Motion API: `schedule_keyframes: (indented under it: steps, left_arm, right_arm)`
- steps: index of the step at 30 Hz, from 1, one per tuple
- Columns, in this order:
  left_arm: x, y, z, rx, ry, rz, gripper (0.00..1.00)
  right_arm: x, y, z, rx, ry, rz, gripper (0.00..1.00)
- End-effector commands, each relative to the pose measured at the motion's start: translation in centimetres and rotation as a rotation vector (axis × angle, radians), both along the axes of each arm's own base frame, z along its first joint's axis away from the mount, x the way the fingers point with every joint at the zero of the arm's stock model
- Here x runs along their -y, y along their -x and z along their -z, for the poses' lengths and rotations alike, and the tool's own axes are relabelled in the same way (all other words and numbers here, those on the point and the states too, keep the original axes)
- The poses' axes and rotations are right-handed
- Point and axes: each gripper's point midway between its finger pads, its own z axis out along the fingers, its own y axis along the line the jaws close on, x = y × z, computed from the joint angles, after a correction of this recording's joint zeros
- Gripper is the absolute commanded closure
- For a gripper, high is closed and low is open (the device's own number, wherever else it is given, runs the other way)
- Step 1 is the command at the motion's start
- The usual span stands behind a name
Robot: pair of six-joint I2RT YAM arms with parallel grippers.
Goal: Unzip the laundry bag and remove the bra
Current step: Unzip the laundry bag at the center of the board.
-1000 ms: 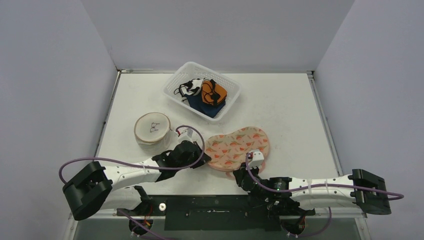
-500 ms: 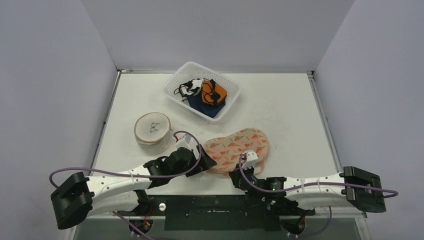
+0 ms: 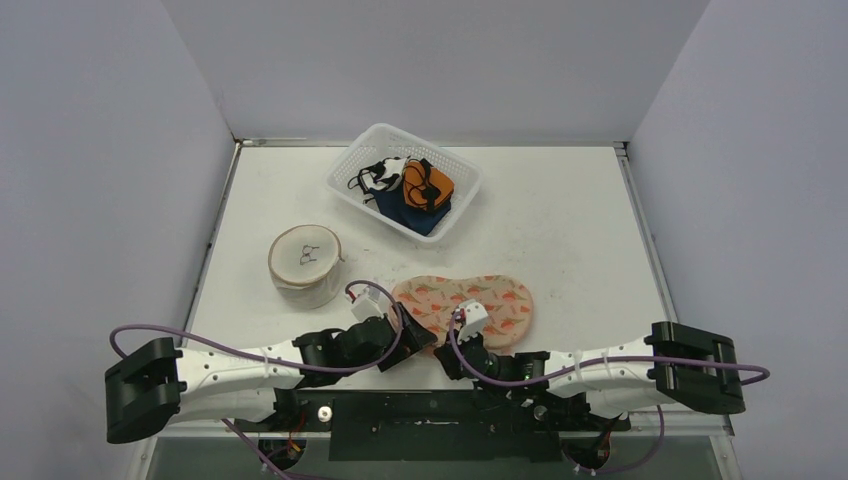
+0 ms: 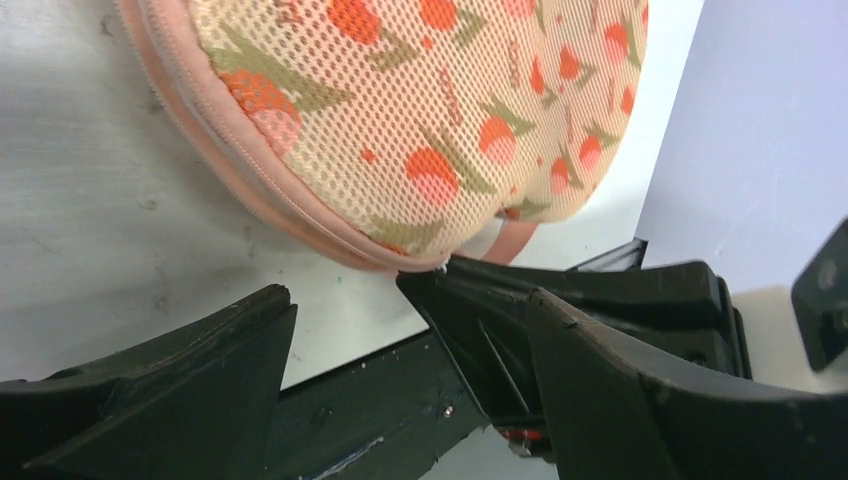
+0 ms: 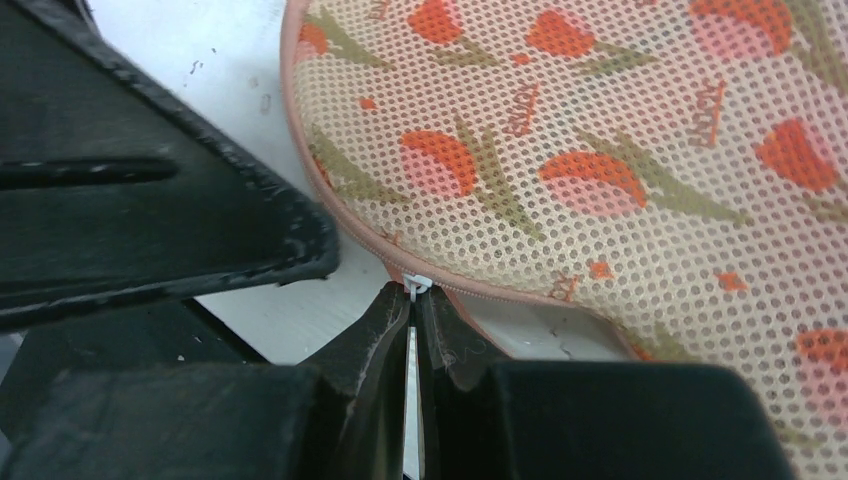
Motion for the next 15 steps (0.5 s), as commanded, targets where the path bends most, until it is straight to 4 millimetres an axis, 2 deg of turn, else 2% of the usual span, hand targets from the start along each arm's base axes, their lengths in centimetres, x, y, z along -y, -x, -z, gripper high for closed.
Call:
schedule_keyframes:
  steps: [1,8,15]
  left_arm:
    - [-0.1,-2.3,-0.7,0.023,0.05,-0.117,0.2]
    - [-1.0,-3.9,0.5,0.012,0.012,-0.166,0.4]
    - [-1.3,-4.6,1.4,0.001,-0.009,-0.176,0.64]
  right_arm:
    - [-3.0,0.1,-3.0,0.042,-0.113,-0.053,0.95]
    - [-3.4,0.3,-2.5,0.04,-0.109,-0.069,0.95]
    - [-3.3,0.3,-2.0,0.04,-0.086,-0.07,0.95]
